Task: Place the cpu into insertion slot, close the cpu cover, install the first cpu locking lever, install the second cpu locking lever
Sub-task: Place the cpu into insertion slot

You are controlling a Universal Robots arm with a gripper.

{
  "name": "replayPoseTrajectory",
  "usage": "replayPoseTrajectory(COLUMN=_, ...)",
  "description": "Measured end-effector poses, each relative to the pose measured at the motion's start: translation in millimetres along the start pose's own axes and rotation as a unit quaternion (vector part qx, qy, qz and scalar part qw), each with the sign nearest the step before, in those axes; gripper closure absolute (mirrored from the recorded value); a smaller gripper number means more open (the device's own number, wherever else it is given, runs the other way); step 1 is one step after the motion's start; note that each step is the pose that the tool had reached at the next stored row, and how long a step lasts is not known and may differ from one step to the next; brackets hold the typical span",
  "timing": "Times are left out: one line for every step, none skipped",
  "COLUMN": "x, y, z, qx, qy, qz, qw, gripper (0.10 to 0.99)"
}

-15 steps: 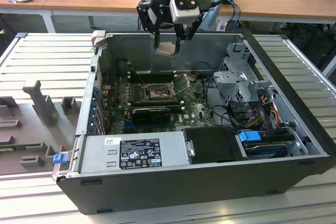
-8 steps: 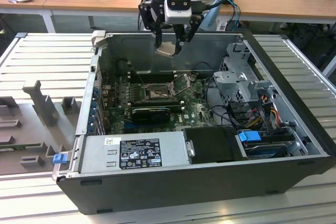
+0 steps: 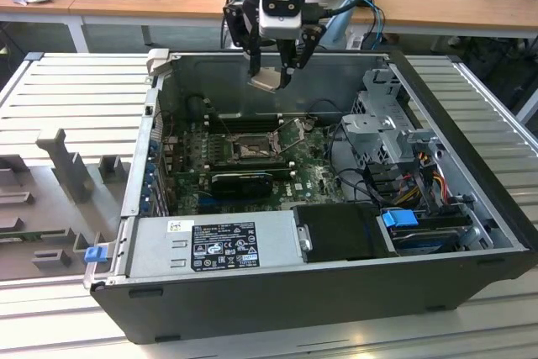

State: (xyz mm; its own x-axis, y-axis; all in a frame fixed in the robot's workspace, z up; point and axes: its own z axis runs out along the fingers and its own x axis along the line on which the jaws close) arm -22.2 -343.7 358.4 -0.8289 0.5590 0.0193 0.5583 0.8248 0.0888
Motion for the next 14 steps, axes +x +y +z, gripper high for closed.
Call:
replayPoseTrajectory(x=0.0, y=0.0, z=0.3, qx=0.0001, qy=-0.0001, qz=0.001, qw=1.0000, gripper=0.557)
replayPoseTrajectory(x=0.0, y=-0.1, z=0.9, qx=0.0001, qy=-0.0002, qz=0.001, qw=1.0000, gripper=0.557)
replayPoseTrajectory(x=0.0, y=-0.2, z=1.9, qx=0.0003, qy=-0.0003, qz=0.002, qw=1.0000, gripper=0.557)
replayPoseTrajectory(x=-0.1, y=-0.3, z=2.7, qx=0.0003, qy=-0.0004, qz=0.002, qw=1.0000, gripper=0.557)
replayPoseTrajectory(x=-0.1, y=-0.4, z=3.3, qx=0.0003, qy=-0.0004, qz=0.002, qw=1.0000, gripper=0.557)
replayPoseTrajectory(x=-0.1, y=-0.4, z=3.3, qx=0.0004, qy=-0.0005, qz=0.003, qw=1.0000, gripper=0.557)
replayPoseTrajectory(x=-0.1, y=-0.4, z=3.3, qx=0.0003, qy=-0.0008, qz=0.006, qw=1.0000, gripper=0.557)
replayPoseTrajectory(x=0.0, y=-0.4, z=3.5, qx=0.0001, qy=-0.0014, qz=0.014, qw=0.9999, gripper=0.557)
replayPoseTrajectory(x=-0.1, y=-0.4, z=3.6, qx=-0.0002, qy=-0.0028, qz=0.029, qw=0.9996, gripper=0.557)
replayPoseTrajectory(x=-0.1, y=-0.4, z=3.7, qx=-0.0004, qy=-0.0037, qz=0.039, qw=0.9992, gripper=0.557)
replayPoseTrajectory(x=0.3, y=-0.6, z=3.7, qx=-0.0004, qy=-0.0040, qz=0.043, qw=0.9991, gripper=0.557)
replayPoseTrajectory(x=0.8, y=-1.0, z=3.7, qx=-0.0004, qy=-0.0041, qz=0.044, qw=0.9990, gripper=0.557)
replayPoseTrajectory(x=2.2, y=-1.9, z=3.8, qx=-0.0005, qy=-0.0043, qz=0.045, qw=0.9990, gripper=0.557)
replayPoseTrajectory(x=3.2, y=-2.6, z=3.8, qx=-0.0006, qy=-0.0043, qz=0.046, qw=0.9989, gripper=0.557)
